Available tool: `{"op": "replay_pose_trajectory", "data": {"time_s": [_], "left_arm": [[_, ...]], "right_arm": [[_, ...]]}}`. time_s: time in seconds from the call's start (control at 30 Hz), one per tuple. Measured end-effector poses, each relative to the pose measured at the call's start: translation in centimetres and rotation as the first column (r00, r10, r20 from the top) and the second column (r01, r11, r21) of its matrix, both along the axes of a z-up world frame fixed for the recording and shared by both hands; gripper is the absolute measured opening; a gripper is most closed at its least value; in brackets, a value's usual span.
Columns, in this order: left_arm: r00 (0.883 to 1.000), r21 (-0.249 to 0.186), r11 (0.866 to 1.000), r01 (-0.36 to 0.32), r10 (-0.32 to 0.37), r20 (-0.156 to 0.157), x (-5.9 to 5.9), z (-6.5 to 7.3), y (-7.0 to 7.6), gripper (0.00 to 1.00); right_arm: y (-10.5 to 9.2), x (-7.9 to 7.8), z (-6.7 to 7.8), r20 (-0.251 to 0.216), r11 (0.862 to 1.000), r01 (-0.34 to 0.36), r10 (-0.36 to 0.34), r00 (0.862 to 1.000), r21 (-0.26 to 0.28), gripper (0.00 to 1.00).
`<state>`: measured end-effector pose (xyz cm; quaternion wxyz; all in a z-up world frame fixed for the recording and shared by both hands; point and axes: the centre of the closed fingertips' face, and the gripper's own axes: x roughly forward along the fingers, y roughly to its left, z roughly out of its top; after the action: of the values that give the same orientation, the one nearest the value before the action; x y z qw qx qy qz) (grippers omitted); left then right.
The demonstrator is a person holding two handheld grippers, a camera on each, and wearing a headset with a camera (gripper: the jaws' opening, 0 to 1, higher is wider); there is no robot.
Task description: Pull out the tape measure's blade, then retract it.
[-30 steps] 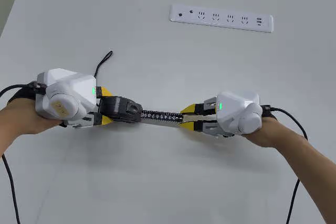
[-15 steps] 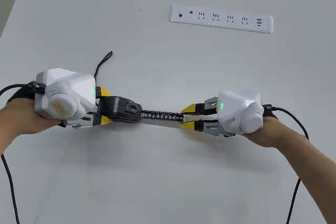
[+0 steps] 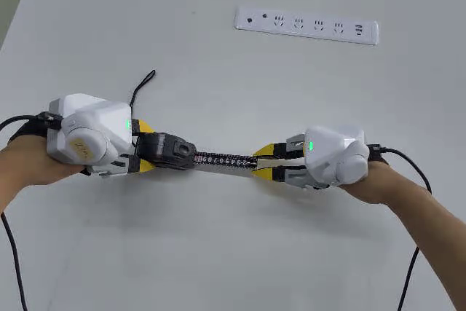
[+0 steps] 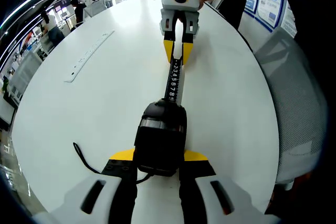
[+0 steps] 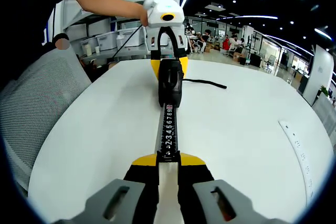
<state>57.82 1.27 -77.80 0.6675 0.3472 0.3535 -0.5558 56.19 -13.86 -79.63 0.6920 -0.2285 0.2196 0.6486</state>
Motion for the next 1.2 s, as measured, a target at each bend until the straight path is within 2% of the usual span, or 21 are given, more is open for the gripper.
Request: {"op": "replay_pose_trajectory", "data": {"time_s": [1.2], "left_arm": [[1.0,-0.003,1.0,-0.001,0.001,0.0,0.0,0.0,0.0,0.26]], "right_arm": [[-1.8,-0.2,0.2,0.003,1.0,0.001,-0.001,1.0,-0.019,0.11]]}}
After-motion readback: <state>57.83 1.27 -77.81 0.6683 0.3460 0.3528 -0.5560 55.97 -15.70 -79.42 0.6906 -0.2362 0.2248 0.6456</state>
